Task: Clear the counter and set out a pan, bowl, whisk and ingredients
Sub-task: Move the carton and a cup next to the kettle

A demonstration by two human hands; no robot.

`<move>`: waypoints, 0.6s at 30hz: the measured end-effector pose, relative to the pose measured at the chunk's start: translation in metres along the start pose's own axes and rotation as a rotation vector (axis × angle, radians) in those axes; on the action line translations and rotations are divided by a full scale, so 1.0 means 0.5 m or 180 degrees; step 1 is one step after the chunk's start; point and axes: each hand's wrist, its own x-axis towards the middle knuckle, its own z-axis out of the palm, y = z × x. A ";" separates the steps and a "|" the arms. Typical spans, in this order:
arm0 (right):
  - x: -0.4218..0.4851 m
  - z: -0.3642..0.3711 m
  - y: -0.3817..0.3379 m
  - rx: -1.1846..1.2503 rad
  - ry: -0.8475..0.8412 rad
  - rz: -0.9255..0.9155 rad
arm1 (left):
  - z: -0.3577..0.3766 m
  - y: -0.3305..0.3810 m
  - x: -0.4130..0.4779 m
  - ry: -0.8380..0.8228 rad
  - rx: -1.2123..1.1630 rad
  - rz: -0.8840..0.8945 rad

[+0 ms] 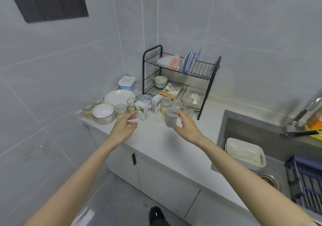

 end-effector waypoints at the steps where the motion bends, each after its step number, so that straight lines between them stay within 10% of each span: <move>1: 0.033 0.011 0.015 -0.0004 -0.0005 0.0040 | 0.001 -0.012 0.034 -0.0038 0.0103 0.0059; 18: 0.363 0.138 0.152 -0.1322 -0.0302 0.0843 | 0.069 -0.201 0.519 -0.1188 0.2553 0.0976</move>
